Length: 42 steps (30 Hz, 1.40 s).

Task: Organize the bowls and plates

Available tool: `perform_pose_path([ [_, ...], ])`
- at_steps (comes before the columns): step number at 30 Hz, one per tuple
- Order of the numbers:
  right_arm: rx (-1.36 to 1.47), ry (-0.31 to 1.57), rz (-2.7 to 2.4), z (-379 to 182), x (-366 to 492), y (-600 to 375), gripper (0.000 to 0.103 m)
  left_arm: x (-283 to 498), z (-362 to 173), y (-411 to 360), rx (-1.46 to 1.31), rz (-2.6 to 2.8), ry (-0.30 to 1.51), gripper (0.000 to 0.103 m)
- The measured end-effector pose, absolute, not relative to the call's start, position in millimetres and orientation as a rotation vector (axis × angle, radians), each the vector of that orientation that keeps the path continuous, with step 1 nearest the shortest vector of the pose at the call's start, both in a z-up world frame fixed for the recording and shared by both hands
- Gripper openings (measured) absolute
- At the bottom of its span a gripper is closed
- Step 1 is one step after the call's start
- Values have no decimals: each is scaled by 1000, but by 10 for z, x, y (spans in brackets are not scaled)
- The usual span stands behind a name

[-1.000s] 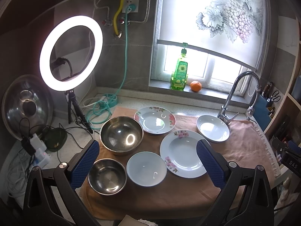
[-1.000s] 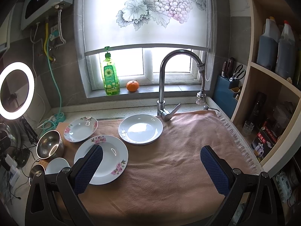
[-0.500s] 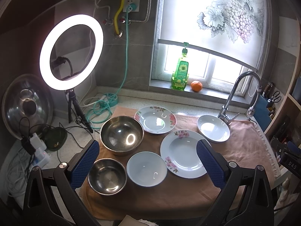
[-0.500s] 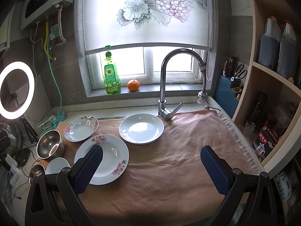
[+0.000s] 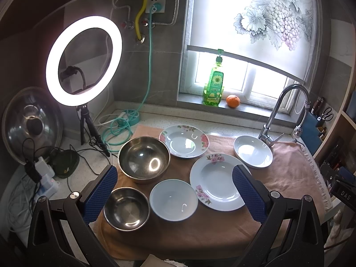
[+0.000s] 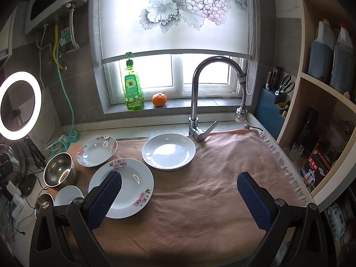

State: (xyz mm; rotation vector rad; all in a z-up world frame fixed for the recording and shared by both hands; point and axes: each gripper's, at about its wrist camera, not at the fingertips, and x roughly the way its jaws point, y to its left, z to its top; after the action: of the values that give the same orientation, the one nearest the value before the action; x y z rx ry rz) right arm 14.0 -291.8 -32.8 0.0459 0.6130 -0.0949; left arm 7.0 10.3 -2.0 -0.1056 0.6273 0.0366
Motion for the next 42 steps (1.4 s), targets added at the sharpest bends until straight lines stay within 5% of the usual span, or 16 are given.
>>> perform_pose_path([
  [21, 111, 709, -7, -641, 451, -2995, 103, 375, -320, 142, -143, 1, 744, 102],
  [36, 149, 810, 82, -976, 868, -3045, 102, 864, -604, 116, -161, -88, 879, 80],
  [42, 149, 846, 108, -1087, 1038, -3043, 89, 1126, -763, 106, -189, -143, 951, 66],
])
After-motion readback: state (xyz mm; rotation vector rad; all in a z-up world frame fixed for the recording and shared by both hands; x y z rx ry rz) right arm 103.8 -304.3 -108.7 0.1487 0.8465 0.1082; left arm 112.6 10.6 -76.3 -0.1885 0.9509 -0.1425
